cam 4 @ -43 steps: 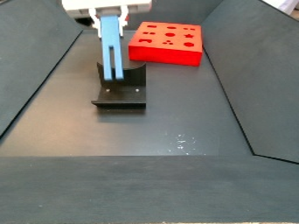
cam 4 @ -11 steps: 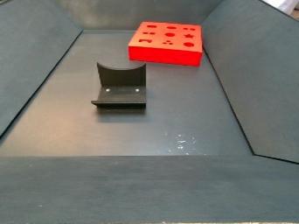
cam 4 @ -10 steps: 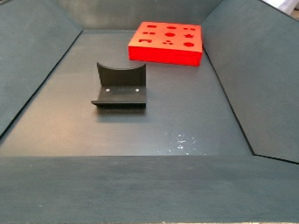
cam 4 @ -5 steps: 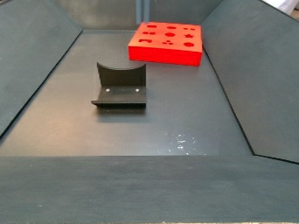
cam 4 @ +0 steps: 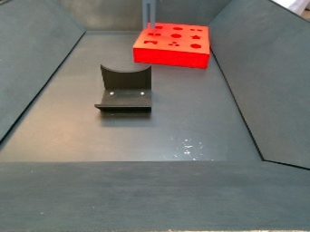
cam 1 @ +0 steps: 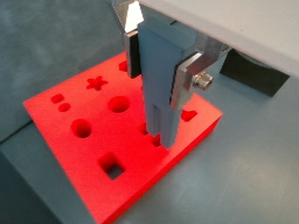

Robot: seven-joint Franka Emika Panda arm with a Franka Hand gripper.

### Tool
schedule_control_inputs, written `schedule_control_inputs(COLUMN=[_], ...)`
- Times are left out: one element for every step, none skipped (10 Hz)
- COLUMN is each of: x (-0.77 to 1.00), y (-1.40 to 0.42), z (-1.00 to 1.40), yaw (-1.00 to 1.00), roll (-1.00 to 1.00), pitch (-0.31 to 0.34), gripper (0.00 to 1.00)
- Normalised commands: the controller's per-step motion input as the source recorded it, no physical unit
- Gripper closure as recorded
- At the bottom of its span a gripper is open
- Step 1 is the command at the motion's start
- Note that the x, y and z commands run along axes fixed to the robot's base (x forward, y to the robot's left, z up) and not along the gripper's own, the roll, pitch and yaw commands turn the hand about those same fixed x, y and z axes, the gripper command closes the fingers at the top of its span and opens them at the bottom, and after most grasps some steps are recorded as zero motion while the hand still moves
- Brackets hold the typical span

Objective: Pick up the double-square object. Move up. Rotate the double-square object. Place the double-square object on the fixture. Regrasp the double-square object. Move to above the board. Insert the double-square object.
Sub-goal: Insert the double-square object.

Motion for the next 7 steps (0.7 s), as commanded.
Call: schedule_control_inputs(x=[-0.27,-0.35,-0.22,-0.19,-0.09,0.0,0.05], y=[0.0,0.05,0.06,0.09,0.06,0.16,0.13], z=[-0.24,-0.25,-0.22,-0.17,-0.15,-0.2,-0.23], yaw=[-0.29,-0.28,-0.21,-0.16,-0.09,0.0,0.0], roll=[0.01,0.0,0.0,0.0,0.0,0.0,-0.02], pitch=[0.2,0.17,0.063,0.037,0.02,0.03,0.02], gripper=[1.0,1.0,1.0,1.0,1.0,1.0,1.0])
